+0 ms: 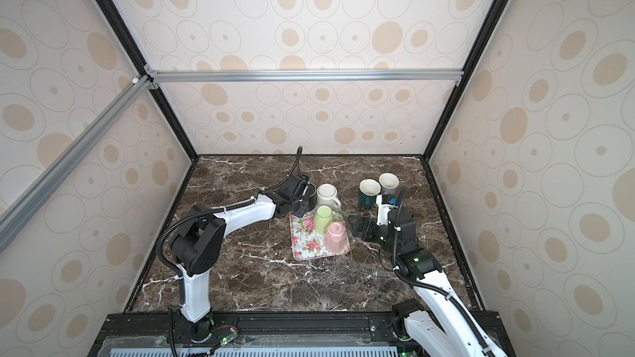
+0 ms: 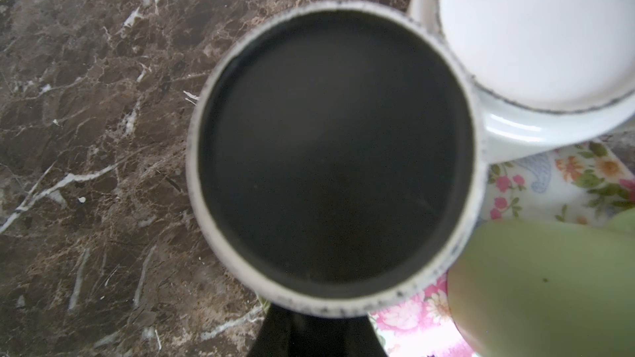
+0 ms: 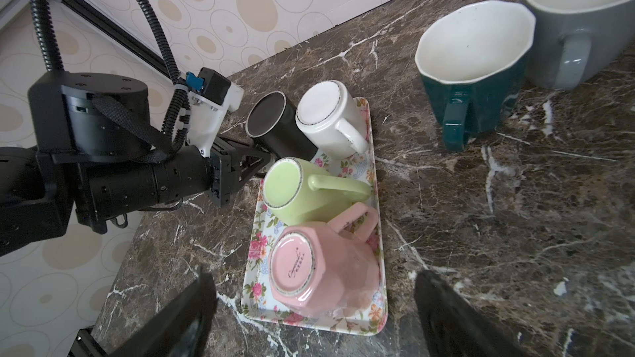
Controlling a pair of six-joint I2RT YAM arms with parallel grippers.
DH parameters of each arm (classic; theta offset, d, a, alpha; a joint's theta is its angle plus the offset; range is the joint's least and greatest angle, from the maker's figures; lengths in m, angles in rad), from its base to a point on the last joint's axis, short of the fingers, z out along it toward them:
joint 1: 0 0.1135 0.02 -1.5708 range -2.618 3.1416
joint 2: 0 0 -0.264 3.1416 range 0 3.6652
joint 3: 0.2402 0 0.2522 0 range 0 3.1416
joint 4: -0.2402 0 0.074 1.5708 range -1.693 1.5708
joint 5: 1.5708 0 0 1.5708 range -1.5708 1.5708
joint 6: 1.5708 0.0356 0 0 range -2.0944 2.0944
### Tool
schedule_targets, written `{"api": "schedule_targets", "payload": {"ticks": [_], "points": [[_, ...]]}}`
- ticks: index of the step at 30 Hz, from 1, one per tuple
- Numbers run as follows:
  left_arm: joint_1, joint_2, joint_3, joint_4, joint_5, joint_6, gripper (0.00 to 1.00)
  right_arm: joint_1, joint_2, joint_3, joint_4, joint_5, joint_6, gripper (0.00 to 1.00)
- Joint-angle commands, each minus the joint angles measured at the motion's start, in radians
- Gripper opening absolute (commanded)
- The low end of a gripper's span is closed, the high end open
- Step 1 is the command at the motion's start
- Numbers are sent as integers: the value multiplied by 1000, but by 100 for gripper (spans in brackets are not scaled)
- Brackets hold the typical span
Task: Turn the mug right side up
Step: Pick up the mug from the tray.
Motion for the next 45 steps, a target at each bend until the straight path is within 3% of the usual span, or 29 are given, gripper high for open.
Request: {"api": "schedule_targets", "payload": {"ticks": [1, 17, 45], "points": [[-1, -46, -6, 23, -46, -11, 0, -1, 3, -19, 16, -12, 12, 93], [1, -153, -114, 103, -34, -63, 0, -1, 1, -32, 1, -18, 15, 93], [4, -387, -232, 236, 128, -178, 0, -1, -2, -61, -1, -66, 40, 93]]}}
